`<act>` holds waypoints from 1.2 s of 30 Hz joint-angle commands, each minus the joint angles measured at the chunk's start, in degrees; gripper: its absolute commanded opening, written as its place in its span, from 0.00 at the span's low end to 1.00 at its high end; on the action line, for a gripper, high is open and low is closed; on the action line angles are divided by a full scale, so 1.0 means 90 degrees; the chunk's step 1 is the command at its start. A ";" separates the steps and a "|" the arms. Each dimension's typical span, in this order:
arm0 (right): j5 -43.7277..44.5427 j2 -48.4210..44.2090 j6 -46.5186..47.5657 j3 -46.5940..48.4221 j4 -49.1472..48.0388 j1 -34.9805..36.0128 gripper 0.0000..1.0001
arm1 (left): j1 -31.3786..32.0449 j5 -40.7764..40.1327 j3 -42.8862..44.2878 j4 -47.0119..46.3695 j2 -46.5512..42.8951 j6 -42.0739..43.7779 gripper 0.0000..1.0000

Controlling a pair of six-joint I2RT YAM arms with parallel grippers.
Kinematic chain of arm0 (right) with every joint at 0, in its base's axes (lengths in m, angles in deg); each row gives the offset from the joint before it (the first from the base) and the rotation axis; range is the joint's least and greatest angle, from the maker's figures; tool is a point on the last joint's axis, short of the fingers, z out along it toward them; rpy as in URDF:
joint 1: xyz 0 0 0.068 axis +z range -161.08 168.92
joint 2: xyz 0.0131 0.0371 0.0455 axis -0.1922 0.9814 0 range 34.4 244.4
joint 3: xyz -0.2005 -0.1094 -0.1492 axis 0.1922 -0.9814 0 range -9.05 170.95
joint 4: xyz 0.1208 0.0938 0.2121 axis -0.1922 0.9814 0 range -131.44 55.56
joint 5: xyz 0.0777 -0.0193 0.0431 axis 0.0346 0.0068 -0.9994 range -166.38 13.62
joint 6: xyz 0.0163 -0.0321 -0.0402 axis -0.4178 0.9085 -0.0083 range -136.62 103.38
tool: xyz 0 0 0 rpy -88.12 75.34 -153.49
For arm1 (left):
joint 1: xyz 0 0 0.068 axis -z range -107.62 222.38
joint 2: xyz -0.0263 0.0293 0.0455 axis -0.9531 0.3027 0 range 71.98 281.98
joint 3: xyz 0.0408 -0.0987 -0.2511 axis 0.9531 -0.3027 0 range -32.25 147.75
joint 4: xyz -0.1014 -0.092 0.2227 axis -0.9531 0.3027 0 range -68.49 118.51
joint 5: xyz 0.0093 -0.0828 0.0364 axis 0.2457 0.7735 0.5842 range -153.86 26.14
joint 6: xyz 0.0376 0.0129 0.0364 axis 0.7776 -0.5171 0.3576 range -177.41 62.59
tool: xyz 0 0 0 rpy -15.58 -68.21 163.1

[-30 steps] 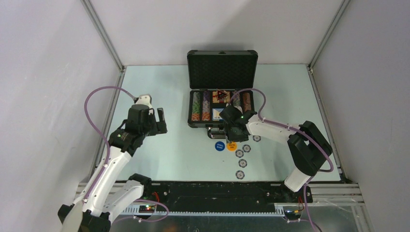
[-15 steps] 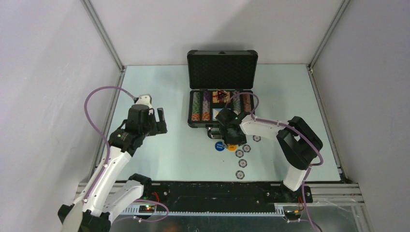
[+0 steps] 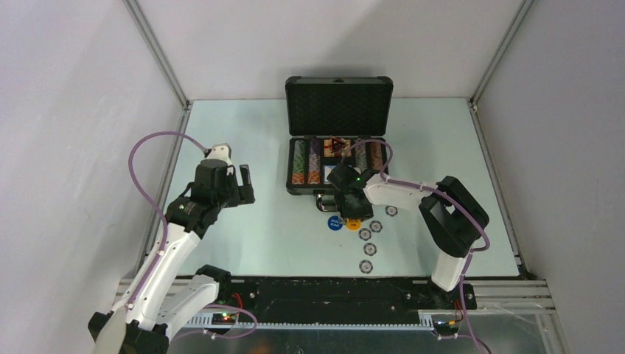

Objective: Pack up texas hold em set

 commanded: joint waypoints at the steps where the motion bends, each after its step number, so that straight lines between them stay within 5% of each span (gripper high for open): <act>1: 0.0373 0.0246 0.0054 0.0040 0.0109 0.0096 0.60 | -0.0045 0.0066 -0.0005 -0.0158 -0.0034 0.0142 0.90; 20: 0.0490 0.0371 -0.0035 0.0027 0.0233 0.0187 0.47 | -0.0042 0.0063 -0.0005 -0.0154 -0.0035 0.0137 0.90; 36: 0.0142 -0.0887 0.0076 0.0106 -0.0208 -0.0202 0.46 | -0.0050 0.0038 -0.0002 -0.0160 -0.0023 0.0143 0.90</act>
